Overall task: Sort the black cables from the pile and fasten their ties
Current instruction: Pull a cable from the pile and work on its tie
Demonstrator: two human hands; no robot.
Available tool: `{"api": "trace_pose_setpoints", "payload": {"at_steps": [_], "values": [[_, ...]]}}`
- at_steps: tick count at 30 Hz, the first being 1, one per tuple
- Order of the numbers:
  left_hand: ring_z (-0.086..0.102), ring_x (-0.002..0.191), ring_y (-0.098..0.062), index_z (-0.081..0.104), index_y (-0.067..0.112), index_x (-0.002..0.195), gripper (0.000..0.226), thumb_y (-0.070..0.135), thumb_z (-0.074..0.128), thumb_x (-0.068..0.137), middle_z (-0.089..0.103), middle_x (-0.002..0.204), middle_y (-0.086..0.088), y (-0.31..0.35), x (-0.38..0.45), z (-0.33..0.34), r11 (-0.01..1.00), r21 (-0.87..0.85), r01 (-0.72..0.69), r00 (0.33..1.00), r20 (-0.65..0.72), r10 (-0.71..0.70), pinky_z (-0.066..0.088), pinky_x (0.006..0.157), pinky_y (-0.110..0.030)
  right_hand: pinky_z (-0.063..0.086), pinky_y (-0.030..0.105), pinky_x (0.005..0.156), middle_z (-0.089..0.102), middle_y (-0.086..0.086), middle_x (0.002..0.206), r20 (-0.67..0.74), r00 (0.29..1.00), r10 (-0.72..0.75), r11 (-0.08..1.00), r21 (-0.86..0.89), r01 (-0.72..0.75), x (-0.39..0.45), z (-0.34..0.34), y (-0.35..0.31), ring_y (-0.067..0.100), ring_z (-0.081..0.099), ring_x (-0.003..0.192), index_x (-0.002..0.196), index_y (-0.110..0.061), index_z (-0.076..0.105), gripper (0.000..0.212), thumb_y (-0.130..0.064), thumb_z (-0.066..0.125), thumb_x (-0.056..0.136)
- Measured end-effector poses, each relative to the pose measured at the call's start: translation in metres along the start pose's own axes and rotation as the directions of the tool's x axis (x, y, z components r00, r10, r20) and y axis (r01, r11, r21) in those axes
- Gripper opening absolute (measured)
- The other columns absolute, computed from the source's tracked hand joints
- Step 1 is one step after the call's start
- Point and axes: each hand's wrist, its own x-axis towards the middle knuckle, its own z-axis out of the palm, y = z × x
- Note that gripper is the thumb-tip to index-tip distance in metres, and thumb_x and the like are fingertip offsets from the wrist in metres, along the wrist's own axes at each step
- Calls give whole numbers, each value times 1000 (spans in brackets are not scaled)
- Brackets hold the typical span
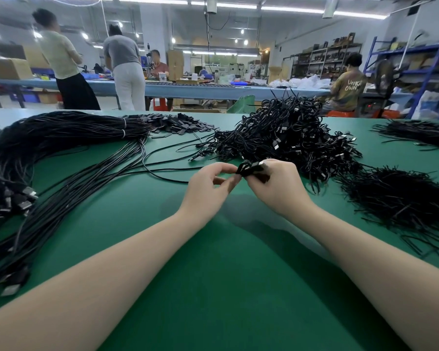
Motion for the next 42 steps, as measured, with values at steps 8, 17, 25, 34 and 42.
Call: {"api": "trace_pose_setpoints", "payload": {"at_steps": [8, 17, 25, 34, 42], "values": [[60, 66, 0, 60, 30, 89, 10, 23, 67, 88, 66, 78, 11, 5, -2, 3, 983, -164, 82, 997, 10, -81, 50, 65, -15, 45, 26, 64, 70, 5, 71, -26, 999, 37, 995, 95, -34, 0, -2, -2, 14, 57, 67, 78, -8, 76, 9, -6, 68, 82], [66, 52, -16, 55, 30, 102, 20, 13, 52, 93, 68, 65, 3, 10, 1, -5, 843, -407, 353, 936, 158, -316, 42, 47, -20, 47, 38, 67, 64, 7, 69, 81, 977, -195, 925, -316, 211, -6, 0, -19, 31, 61, 67, 76, -8, 71, 15, -9, 57, 80], [58, 72, -4, 63, 41, 106, 49, -5, 56, 89, 63, 93, -1, 9, -5, -1, 950, -257, 178, 974, 181, -133, 49, 69, -13, 41, 39, 73, 67, 5, 75, -36, 999, -34, 986, -165, 27, -11, 1, -11, 28, 61, 71, 86, -10, 74, 13, -11, 61, 89], [62, 90, -4, 70, 33, 92, 14, 21, 72, 85, 70, 91, 16, 5, -4, -2, 1000, -21, 1, 994, -105, -4, 50, 76, -17, 48, 44, 62, 62, 11, 67, -68, 997, -43, 997, -70, 38, -9, 6, -17, 31, 57, 64, 86, -4, 72, 13, -4, 59, 89], [66, 61, -19, 47, 30, 117, 31, 20, 62, 92, 72, 81, -14, 13, -5, -5, 824, -450, 343, 937, 110, -330, 55, 55, -29, 48, 35, 65, 63, 6, 65, -33, 963, -266, 901, -363, 237, -10, -2, -17, 29, 59, 60, 75, -6, 70, 12, -5, 60, 80]]}}
